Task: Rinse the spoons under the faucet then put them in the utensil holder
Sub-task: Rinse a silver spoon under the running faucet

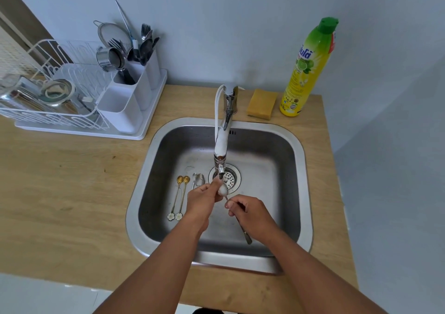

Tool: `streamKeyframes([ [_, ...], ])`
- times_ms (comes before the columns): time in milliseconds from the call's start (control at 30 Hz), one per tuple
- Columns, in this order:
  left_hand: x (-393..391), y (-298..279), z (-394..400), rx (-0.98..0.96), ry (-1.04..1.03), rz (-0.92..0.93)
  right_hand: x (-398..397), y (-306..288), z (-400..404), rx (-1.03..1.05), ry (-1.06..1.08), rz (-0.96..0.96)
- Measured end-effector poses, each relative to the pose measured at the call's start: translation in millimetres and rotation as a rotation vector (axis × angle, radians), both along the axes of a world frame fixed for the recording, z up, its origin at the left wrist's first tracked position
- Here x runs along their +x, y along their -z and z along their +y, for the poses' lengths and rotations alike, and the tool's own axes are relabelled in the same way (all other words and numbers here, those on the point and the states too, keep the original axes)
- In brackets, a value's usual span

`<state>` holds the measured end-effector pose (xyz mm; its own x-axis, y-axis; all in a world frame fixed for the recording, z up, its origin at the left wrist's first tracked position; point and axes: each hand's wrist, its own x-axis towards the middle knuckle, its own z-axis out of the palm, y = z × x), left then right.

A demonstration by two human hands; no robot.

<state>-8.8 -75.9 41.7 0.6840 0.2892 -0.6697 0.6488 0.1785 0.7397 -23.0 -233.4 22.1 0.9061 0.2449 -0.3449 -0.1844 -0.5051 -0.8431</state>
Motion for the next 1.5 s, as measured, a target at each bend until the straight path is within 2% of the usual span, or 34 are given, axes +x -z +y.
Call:
streamKeyframes([
  [67,-0.3,0.8,-0.7,0.088,-0.028,-0.037,-0.8,0.4,2.4,-0.114,0.008,-0.066],
  [200,-1.4,3.8,-3.4,0.184,-0.055,-0.091,-2.9,1.6,9.8,-0.448,-0.142,-0.303],
  [300,-0.6,1.6,-3.5,0.212,0.024,-0.139,-1.1,1.6,13.9,-0.510,-0.151,-0.356],
  [433,1.8,-1.2,4.9,0.272,0.179,-0.205,1.2,2.4,10.9,-0.507,-0.152,-0.307],
  [500,1.7,-0.7,9.2,0.309,0.249,-0.238,2.7,1.1,9.4,-0.491,-0.161,-0.275],
  [633,-1.8,-0.8,13.9,0.301,0.242,-0.270,5.5,-1.5,13.4,-0.413,-0.130,-0.196],
  [800,-11.7,0.0,12.0,0.286,0.248,-0.209,16.8,-10.3,18.0,0.045,0.185,0.015],
  [1067,-20.0,5.2,8.9,0.085,0.304,-0.116,36.7,-20.8,22.2,0.334,0.288,0.186],
  [1233,-20.0,7.1,13.9,0.084,0.322,-0.083,36.1,-18.6,24.0,0.345,0.246,0.241],
  [1500,-31.4,9.4,34.6,0.121,0.483,-0.041,47.4,-16.1,21.0,0.261,0.255,0.223],
])
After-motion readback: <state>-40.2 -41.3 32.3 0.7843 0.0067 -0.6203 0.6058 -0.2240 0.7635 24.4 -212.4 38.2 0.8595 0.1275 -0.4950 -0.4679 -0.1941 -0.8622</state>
